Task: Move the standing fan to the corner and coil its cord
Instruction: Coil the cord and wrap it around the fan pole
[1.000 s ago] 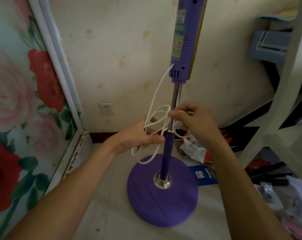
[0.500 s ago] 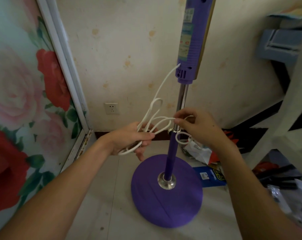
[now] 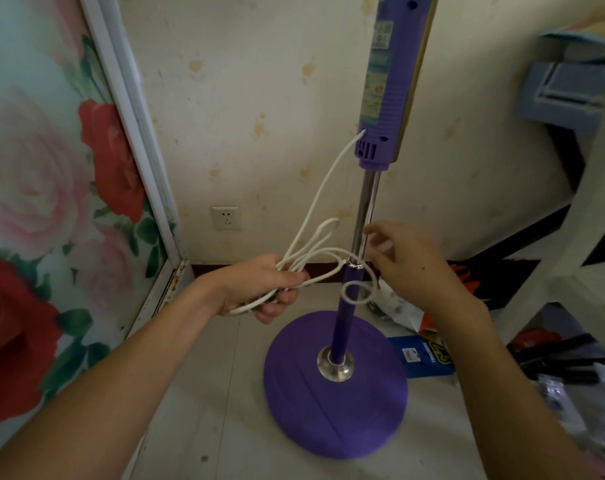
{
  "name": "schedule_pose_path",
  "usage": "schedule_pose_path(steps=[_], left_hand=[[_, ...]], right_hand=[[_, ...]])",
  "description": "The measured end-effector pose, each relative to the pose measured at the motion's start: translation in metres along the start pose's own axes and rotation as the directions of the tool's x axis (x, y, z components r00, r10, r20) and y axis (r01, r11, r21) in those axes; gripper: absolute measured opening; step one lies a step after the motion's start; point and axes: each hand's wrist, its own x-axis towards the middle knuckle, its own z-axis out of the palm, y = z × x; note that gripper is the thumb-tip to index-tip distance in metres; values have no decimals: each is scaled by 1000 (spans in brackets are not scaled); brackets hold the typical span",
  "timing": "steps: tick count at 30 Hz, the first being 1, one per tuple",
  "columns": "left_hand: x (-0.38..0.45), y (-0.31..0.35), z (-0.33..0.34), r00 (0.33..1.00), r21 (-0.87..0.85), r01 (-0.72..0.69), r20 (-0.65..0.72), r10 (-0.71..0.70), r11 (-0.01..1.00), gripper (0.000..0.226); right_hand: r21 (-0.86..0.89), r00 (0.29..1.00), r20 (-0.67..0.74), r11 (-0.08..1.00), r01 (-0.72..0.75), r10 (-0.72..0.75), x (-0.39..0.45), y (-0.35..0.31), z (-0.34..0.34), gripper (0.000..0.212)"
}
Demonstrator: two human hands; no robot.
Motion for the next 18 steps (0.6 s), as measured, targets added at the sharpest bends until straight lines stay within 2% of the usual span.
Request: schedule_pose_path(steps=[1, 3, 4, 5, 7, 9, 12, 14, 16, 18], left_hand=[[0, 1, -2, 1000, -1, 20, -9, -20, 1000, 27], [-2, 7, -6, 998, 7, 71, 2, -71, 997, 31], [-4, 10, -8, 995, 18, 91, 26, -92, 996, 28], [-6, 13, -10, 993, 31, 110, 48, -111, 994, 22], [-12, 18, -14, 987, 60, 145, 60, -149, 988, 12], [-17, 21, -17, 984, 109, 172, 37, -177, 979, 12], [-27, 23, -19, 983, 171, 177, 27, -184, 969, 19], [-31, 24, -21, 985, 181, 169, 9, -174, 969, 14], [-35, 25, -23, 986, 169, 165, -13, -165, 972, 7], [-38, 28, -26, 988, 200, 156, -34, -152, 967, 7]], right_hand=[[-16, 996, -71, 998, 59, -60, -5, -3, 0, 33], [-102, 940, -173, 954, 281, -296, -11, -19, 2, 52], [-194, 907, -124, 906, 376, -402, -11, -29, 3, 63], [-321, 885, -15, 841, 436, -465, -7, -38, 5, 76], [-558, 856, 234, 658, 506, -461, 5, -50, 12, 93], [-669, 838, 381, 509, 541, -390, 17, -53, 19, 100], [-712, 824, 414, 426, 558, -387, 28, -56, 26, 96], [-717, 795, 415, 380, 585, -443, 33, -58, 32, 80], [-696, 767, 411, 374, 613, -492, 36, -59, 38, 60], [-673, 747, 424, 374, 638, -512, 41, -63, 42, 49]])
